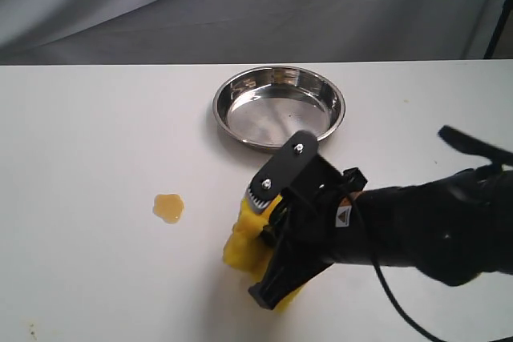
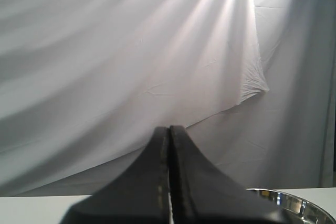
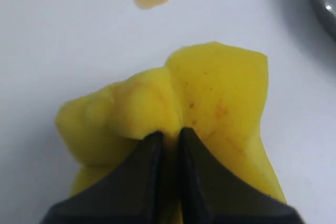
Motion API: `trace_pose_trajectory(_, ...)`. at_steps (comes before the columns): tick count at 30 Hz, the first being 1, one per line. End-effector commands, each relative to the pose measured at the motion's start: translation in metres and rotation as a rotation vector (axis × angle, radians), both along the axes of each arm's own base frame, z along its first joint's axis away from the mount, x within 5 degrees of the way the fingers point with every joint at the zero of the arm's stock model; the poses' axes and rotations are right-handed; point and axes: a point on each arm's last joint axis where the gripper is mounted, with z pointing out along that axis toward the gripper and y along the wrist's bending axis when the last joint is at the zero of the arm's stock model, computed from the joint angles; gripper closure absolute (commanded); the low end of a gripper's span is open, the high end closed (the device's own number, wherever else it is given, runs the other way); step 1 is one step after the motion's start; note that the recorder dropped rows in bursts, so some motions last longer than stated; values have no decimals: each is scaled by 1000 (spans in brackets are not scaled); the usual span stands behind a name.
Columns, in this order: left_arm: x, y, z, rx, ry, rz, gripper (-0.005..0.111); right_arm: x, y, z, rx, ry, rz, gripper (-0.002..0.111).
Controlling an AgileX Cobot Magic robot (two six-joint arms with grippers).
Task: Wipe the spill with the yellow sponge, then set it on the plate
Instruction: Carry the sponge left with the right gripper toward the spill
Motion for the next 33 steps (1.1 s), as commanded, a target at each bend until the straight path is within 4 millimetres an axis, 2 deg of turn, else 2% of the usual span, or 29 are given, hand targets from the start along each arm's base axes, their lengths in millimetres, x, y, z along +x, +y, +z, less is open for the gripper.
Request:
trace_pose_trajectory(1, -1, 0, 1, -7, -11, -7, 107, -6, 16, -15, -15, -29, 51, 108)
trace_pose_trajectory(4, -1, 0, 1, -7, -11, -7, 107, -5, 32, -18, -14, -30, 80, 108)
trace_pose_trajectory(8, -1, 0, 1, -7, -11, -7, 107, 9, 56, -13, 20, -22, 75, 108)
trace_pose_trajectory(15, -1, 0, 1, -6, -11, -6, 107, 28, 86, -33, -21, 49, 103, 108)
trace_pose_trajectory(24, -1, 0, 1, -8, -11, -7, 107, 45, 114, -57, -60, 118, 129, 108)
trace_pose_trajectory(33, -1, 0, 1, -8, -11, -7, 107, 65, 138, -55, -13, 76, 128, 108)
